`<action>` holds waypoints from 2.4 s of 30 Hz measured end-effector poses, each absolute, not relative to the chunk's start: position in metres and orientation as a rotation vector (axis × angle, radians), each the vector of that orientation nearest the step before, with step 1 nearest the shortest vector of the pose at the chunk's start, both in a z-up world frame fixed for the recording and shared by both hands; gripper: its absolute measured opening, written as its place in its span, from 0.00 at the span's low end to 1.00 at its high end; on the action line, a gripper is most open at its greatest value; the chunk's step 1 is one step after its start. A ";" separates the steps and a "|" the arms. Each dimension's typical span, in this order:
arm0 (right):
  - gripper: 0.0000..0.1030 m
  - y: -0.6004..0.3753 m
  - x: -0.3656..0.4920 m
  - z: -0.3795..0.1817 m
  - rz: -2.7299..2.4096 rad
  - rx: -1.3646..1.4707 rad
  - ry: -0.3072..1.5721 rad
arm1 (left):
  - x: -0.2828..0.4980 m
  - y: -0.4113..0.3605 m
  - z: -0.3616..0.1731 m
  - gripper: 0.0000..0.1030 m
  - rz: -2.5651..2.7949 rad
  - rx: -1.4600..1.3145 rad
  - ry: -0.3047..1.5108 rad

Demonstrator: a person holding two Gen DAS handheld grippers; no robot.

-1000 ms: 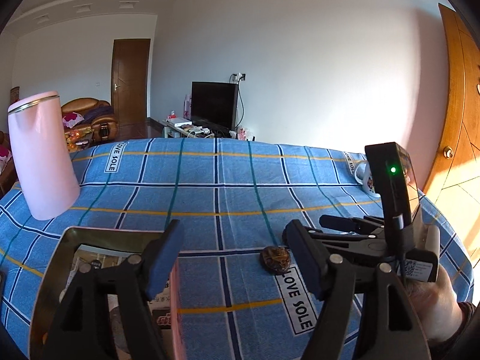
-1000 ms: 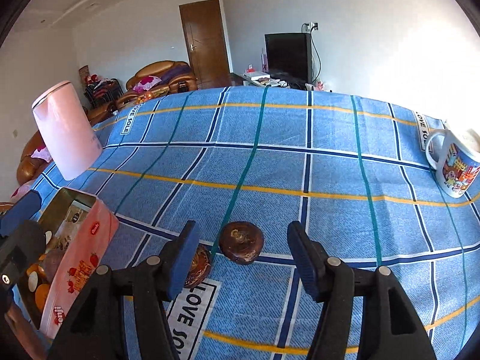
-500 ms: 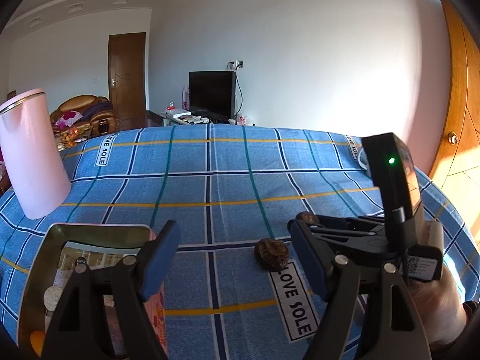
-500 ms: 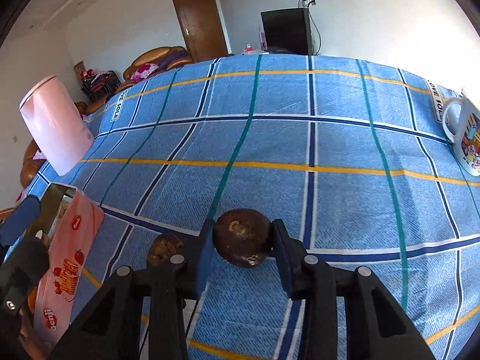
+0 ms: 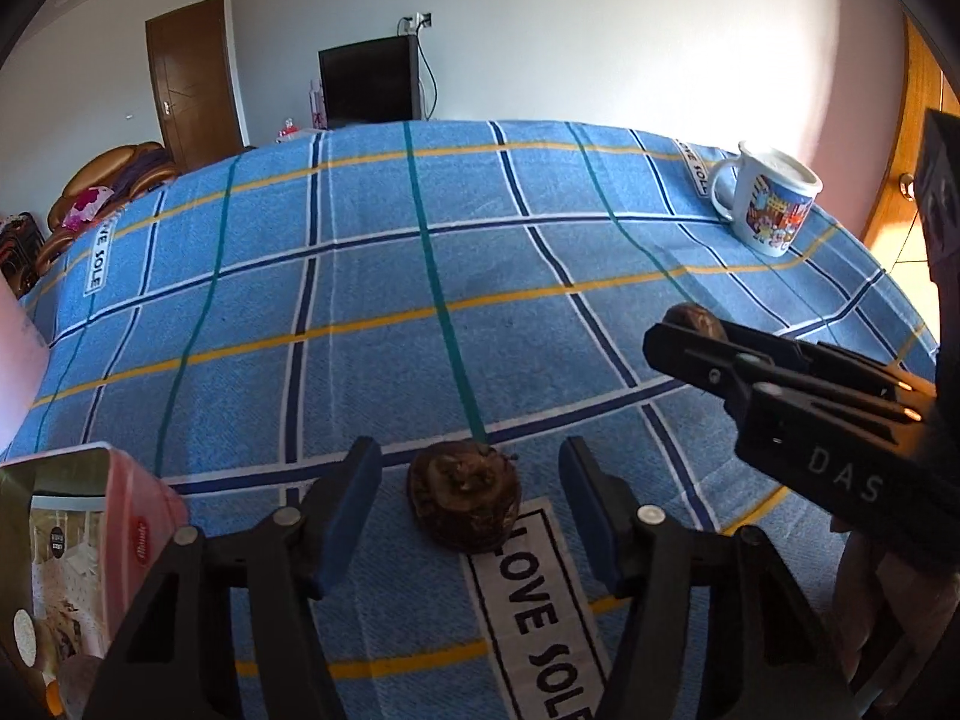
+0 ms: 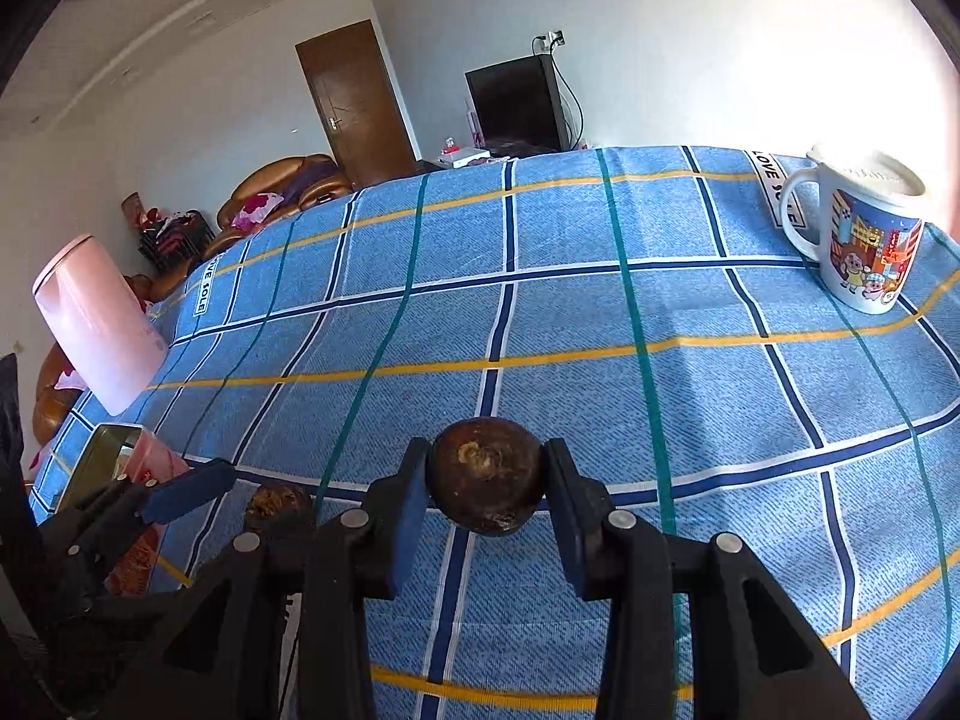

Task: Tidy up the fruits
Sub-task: 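Lift both brown fruits and carry them toward the tin box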

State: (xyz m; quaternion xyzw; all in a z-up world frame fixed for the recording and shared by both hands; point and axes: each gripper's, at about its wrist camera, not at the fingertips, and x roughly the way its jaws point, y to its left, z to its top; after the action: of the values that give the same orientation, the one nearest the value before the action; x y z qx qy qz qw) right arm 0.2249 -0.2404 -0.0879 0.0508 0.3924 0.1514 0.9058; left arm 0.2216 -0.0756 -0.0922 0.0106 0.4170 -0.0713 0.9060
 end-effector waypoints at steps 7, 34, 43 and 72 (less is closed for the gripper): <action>0.39 -0.234 0.222 -0.086 0.347 0.082 0.797 | 0.226 -0.075 -0.096 0.40 -0.168 -0.011 0.892; 0.39 -0.231 0.191 -0.063 0.364 0.048 0.604 | 0.187 -0.065 -0.063 0.40 -0.157 -0.020 0.635; 0.39 -0.229 0.183 -0.058 0.364 0.029 0.554 | 0.177 -0.065 -0.057 0.40 -0.148 0.001 0.579; 0.39 -0.222 0.152 -0.046 0.364 -0.030 0.400 | 0.144 -0.061 -0.043 0.40 -0.106 0.026 0.403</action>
State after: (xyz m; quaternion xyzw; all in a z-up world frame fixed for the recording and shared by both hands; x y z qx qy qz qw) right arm 0.1518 -0.2223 -0.0463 -0.0148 0.1977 0.1799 0.9635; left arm 0.1435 -0.0612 -0.0429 0.0129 0.2000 -0.0524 0.9783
